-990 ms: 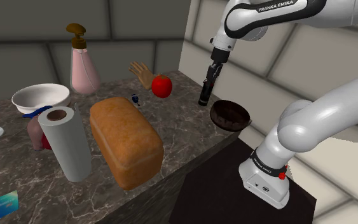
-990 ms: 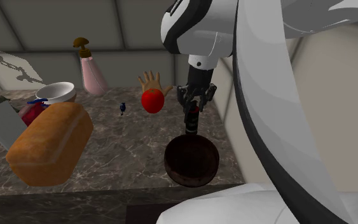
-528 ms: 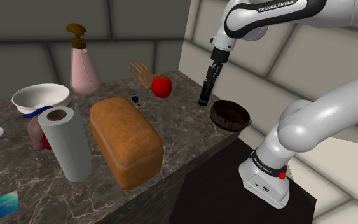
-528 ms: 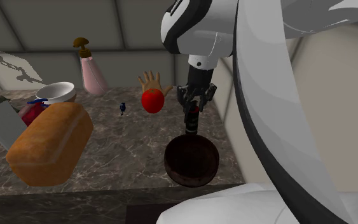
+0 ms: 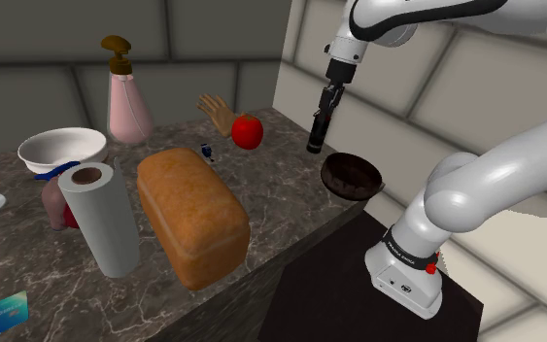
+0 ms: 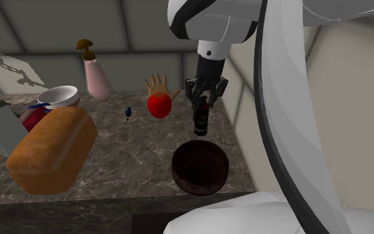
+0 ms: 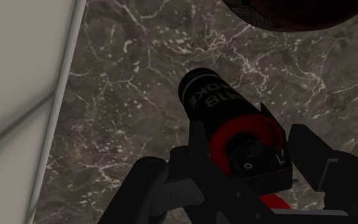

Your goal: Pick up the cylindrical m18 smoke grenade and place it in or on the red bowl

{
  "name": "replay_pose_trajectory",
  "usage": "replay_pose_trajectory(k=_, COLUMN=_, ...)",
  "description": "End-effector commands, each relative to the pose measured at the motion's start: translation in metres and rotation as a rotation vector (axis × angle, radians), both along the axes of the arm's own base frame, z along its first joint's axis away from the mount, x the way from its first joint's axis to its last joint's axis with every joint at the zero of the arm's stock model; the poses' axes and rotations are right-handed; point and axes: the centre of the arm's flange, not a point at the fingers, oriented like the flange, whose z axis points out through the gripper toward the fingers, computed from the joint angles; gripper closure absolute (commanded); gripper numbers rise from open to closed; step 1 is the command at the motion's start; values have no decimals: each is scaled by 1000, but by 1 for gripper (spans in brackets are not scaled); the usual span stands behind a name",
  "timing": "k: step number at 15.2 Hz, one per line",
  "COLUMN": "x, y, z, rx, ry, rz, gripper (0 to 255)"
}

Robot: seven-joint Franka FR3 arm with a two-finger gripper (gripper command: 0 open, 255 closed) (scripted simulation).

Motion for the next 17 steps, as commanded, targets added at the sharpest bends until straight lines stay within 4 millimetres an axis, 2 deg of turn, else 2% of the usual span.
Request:
replay_pose_trajectory(k=1, x=0, y=1, z=11, rx=0, ry=0, rz=0, gripper=255)
replay_pose_trajectory(k=17, x=0, y=1, z=95, rx=0, ry=0, rz=0, gripper=255)
